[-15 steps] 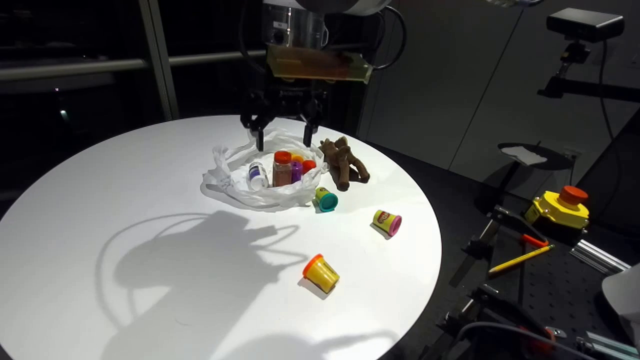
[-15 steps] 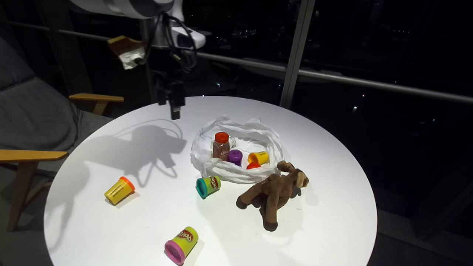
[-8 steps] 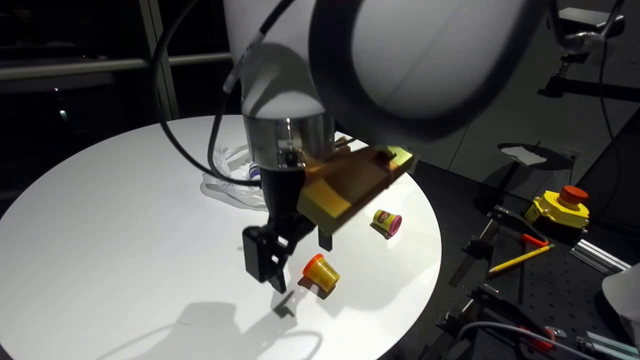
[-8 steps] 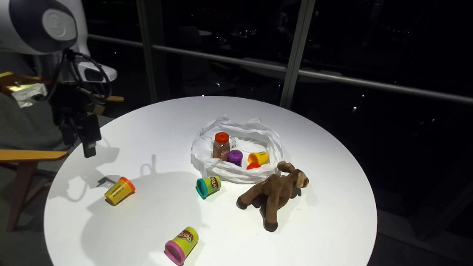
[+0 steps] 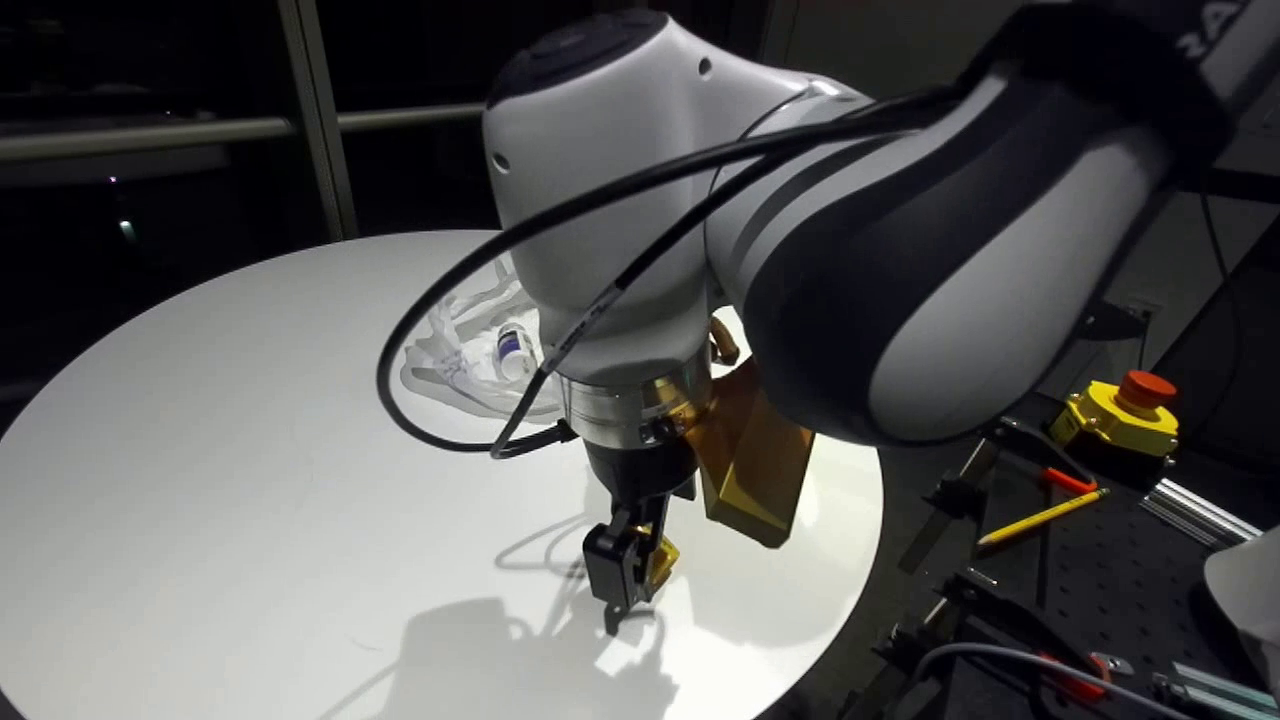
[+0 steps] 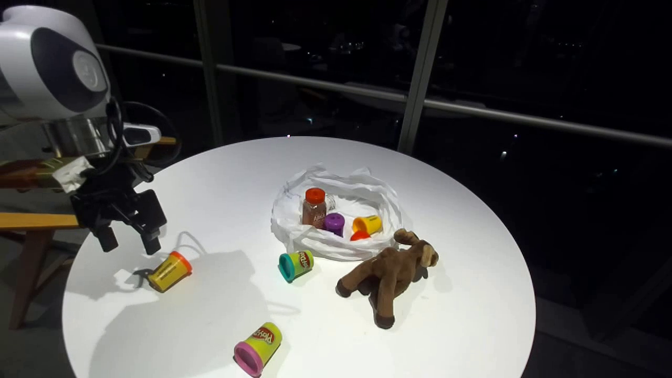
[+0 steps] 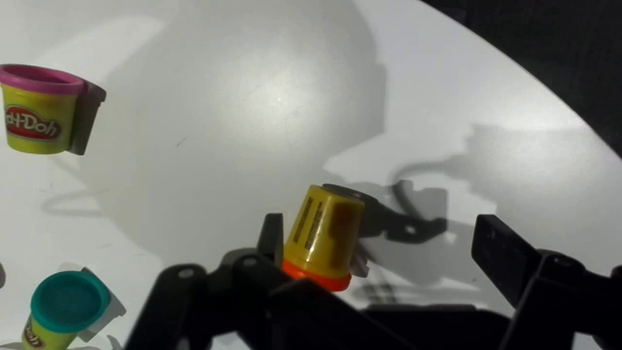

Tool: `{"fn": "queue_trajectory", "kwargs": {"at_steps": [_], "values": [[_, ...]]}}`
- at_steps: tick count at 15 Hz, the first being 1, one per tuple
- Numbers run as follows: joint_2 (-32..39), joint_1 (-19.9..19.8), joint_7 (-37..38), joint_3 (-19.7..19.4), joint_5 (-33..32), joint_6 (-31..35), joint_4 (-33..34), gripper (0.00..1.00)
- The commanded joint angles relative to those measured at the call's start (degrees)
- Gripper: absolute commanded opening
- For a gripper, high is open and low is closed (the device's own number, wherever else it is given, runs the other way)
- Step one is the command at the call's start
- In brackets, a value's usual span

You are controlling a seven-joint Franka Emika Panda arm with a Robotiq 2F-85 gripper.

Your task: Pick up the objects from the table and put them on the plastic

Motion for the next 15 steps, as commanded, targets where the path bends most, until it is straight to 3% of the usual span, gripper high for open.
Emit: {"fn": "queue_trajectory", "kwargs": {"at_steps": [1,7,15], "values": [[2.1,-1.4,-2.9,-1.6,-1.4,4.0,0.5,1.00],[6.5,-5.7,-9.8,-1.0,3.8,7.6,1.8,1.00],[11.1,-9.5,-17.7,1.5,11.6,7.4,6.4,1.00]]}}
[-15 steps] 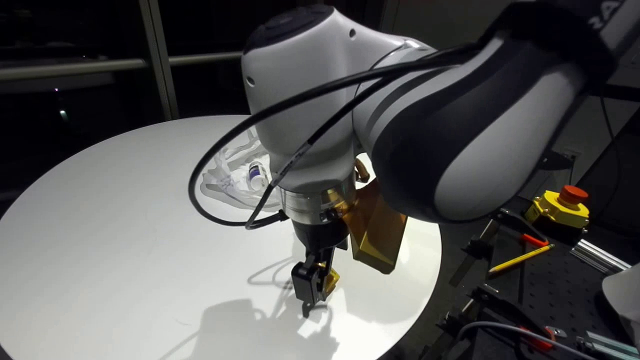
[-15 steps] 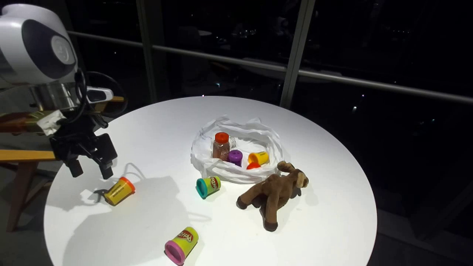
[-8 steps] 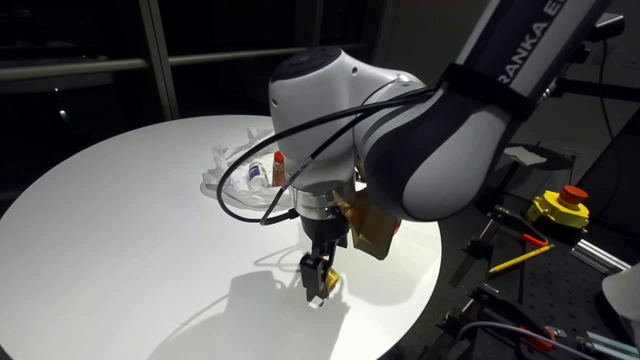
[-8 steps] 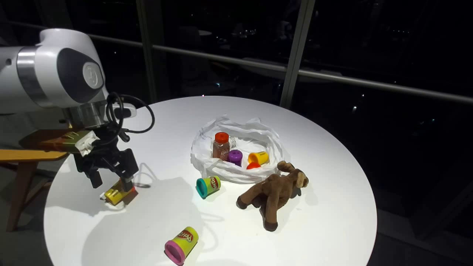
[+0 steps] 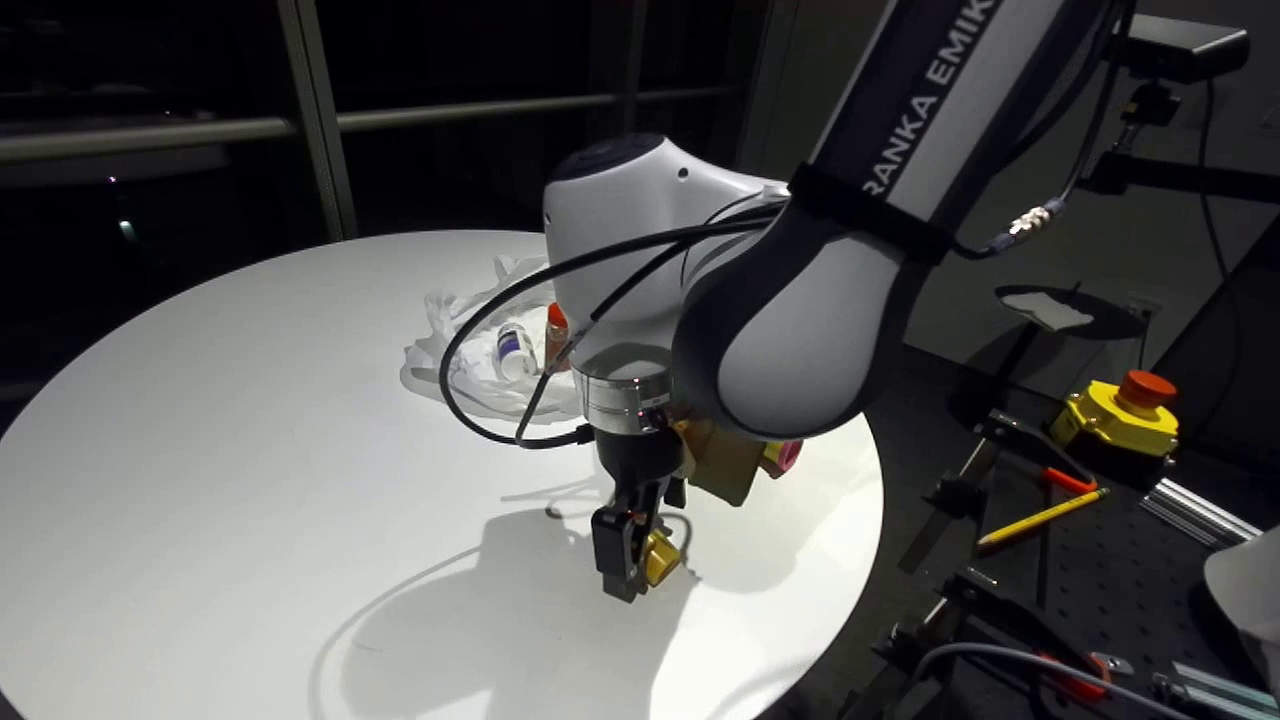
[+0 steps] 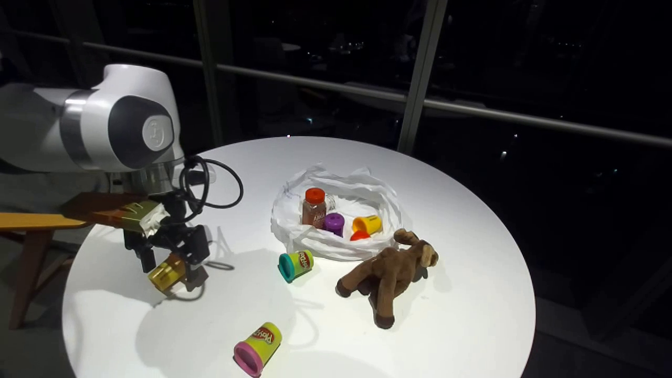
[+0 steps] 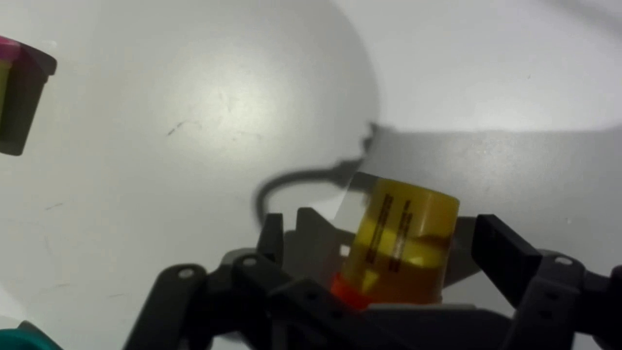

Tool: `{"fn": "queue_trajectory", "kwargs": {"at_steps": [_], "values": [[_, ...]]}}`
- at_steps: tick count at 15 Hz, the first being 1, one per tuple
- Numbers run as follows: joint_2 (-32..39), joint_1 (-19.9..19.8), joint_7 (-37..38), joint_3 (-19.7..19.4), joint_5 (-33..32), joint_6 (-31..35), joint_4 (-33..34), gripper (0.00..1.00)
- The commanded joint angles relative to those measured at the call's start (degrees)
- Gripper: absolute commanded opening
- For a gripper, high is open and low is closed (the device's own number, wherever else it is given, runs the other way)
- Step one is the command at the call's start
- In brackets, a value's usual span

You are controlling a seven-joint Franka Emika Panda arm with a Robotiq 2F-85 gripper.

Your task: Pick up the objects from the table and put them on the plastic

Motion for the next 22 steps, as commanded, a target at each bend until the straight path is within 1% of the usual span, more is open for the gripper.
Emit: {"fn": "queue_trajectory", "kwargs": {"at_steps": [1,2,3,4,5,6,8,9,10,13,16,19,22], "values": [[2.3,-1.6,-3.6,1.8,3.3,0.1,3.4,1.00],[2.6,-1.8,-4.0,2.0,3.9,0.1,3.8,1.00],[2.8,-1.8,-4.3,2.1,4.3,0.1,4.2,0.75],[3.1,-1.7,-4.5,2.1,4.5,0.0,4.6,0.73],[3.1,-1.4,-4.4,2.0,4.5,0.1,4.7,0.66],[2.9,-0.8,-3.9,1.6,4.4,-0.3,4.7,0.56],[1.8,1.0,-2.6,0.0,3.1,-0.8,3.8,0.42],[1.1,1.9,-1.9,-0.7,2.6,-1.1,3.2,0.33],[0.2,2.6,-1.4,-1.5,2.1,-1.6,2.6,0.27],[-3.6,4.1,-0.3,-4.0,1.2,-2.0,1.2,0.27],[-7.2,4.1,2.4,-7.7,0.4,-2.4,3.0,0.27],[-9.3,1.9,5.4,-10.0,1.5,-3.0,7.7,0.27],[-8.1,0.0,9.5,-11.7,1.9,-4.8,14.3,0.27]]}}
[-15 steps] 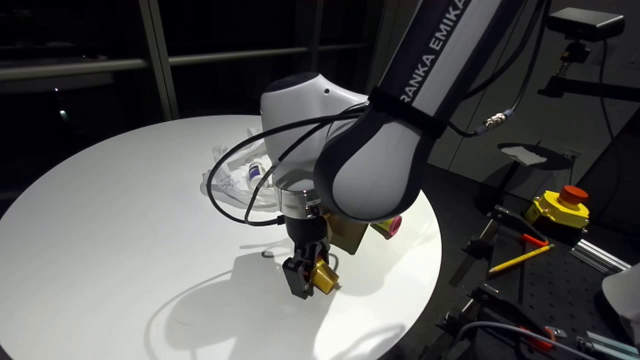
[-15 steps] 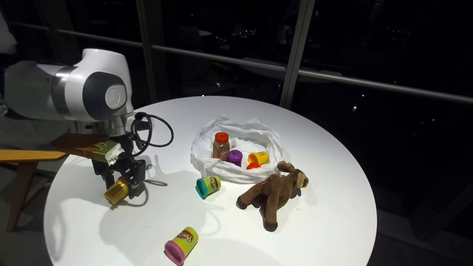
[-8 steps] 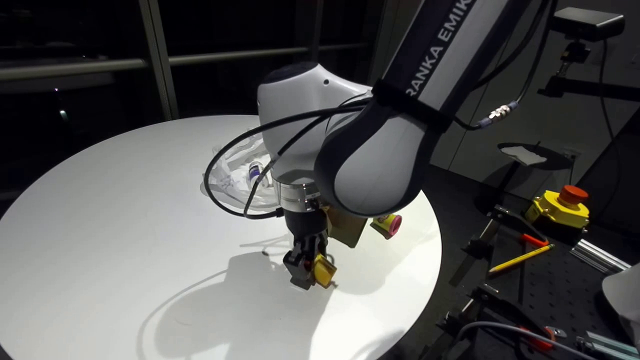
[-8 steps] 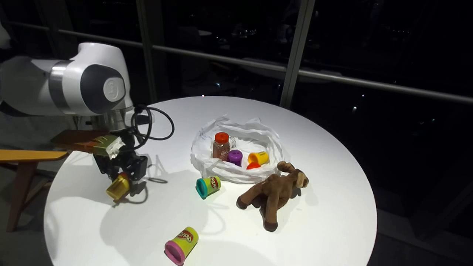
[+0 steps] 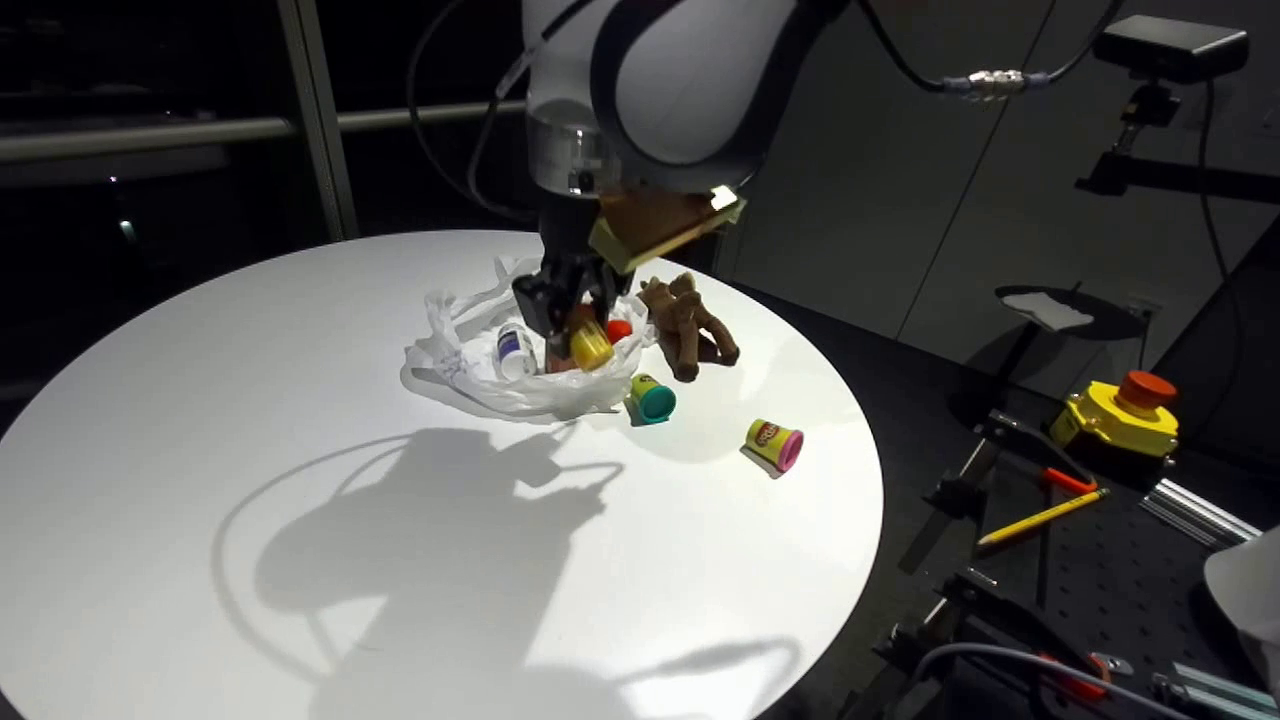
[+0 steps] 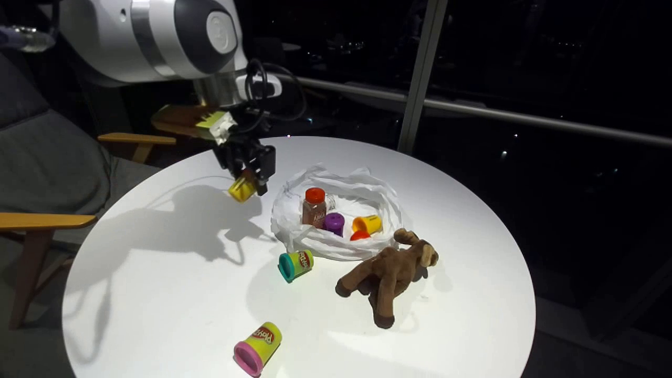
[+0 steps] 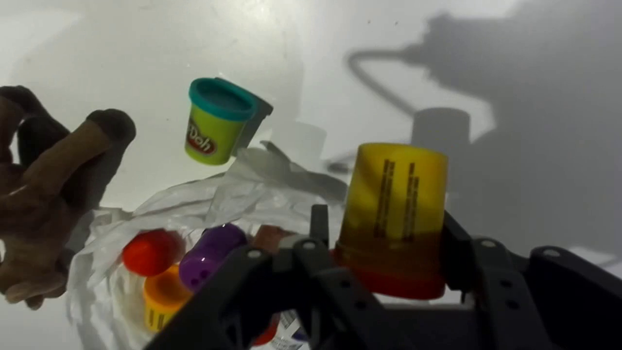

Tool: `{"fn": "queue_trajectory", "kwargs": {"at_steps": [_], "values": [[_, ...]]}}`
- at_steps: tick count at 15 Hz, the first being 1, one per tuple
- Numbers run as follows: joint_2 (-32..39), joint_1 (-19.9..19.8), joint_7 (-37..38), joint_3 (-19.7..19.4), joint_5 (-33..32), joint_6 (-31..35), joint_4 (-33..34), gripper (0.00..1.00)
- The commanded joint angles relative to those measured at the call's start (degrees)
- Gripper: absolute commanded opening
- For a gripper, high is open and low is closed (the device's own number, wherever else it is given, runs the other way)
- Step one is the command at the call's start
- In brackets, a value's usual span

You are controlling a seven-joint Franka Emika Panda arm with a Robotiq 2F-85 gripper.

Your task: Pick up the objects from the table and put them on the plastic

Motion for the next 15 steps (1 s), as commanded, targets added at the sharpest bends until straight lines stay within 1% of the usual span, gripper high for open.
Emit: {"fn": "queue_trajectory", "kwargs": {"at_steps": [1,3,6,8,12,15], "values": [[1.6,-2.3,5.6,-1.0,0.6,-3.0,7.9,0.27],[3.9,-3.3,9.0,-1.6,1.1,-3.2,11.8,0.27],[8.2,-3.1,16.0,-3.7,0.0,-1.7,16.9,0.27],[11.5,-1.8,21.9,-6.6,-1.7,-1.1,20.6,0.27],[18.7,0.8,32.4,-11.9,-4.8,-3.2,29.5,0.27],[23.5,1.8,37.9,-13.9,-7.2,-6.0,36.0,0.27]]}}
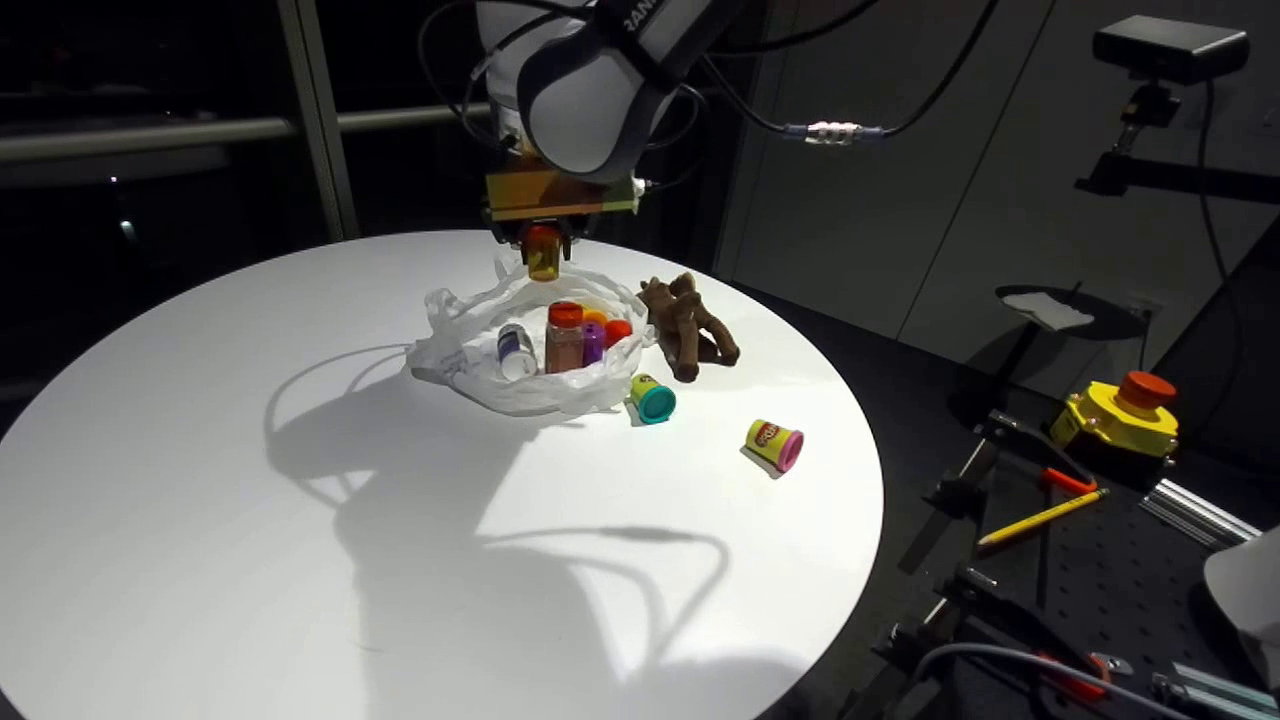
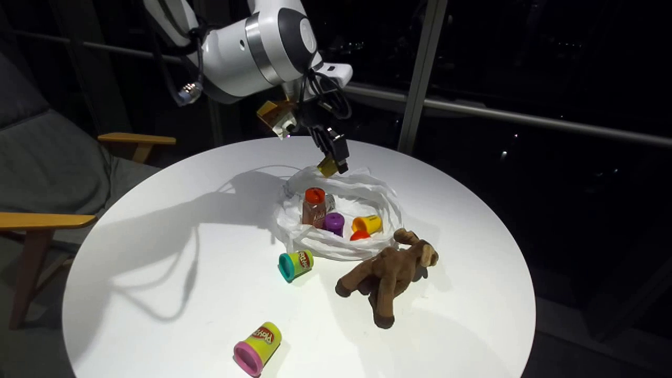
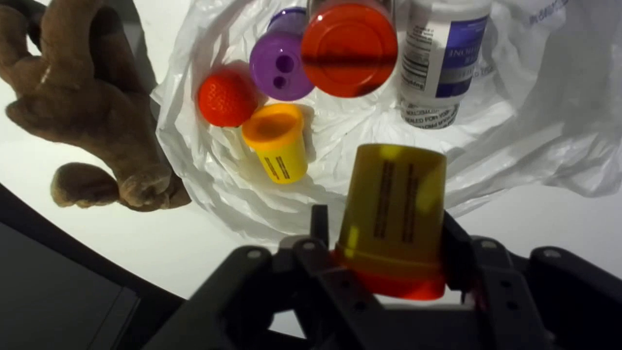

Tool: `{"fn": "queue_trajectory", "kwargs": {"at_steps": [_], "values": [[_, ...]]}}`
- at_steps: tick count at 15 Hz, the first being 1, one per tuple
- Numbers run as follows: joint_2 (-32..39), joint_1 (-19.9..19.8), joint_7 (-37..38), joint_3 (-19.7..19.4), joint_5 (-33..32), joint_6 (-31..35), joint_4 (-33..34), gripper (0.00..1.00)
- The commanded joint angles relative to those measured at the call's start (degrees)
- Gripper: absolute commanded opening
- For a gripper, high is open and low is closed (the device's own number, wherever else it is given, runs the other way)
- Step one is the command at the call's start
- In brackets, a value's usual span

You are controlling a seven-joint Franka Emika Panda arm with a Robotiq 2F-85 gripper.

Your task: Pick up the objects from the table and put them on the plastic

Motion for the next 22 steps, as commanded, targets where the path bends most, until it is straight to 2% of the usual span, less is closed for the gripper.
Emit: {"fn": "queue_trajectory", "kwargs": {"at_steps": [1,9,15,16,17,20,22], "values": [[7.0,2.2,7.7,-3.2,-3.0,-4.5,10.6,0.27],[17.5,1.5,13.5,-2.3,-6.7,-14.0,22.3,0.27],[22.3,0.4,12.8,-1.7,-7.2,-19.9,29.2,0.27],[22.4,0.6,12.8,-1.9,-7.6,-20.6,29.8,0.77],[22.3,0.5,12.6,-1.8,-7.8,-21.2,30.2,0.78],[21.2,0.1,12.4,-1.4,-8.7,-21.2,29.7,0.98],[20.0,-0.1,12.8,-1.3,-8.8,-20.3,28.4,1.00]]}}
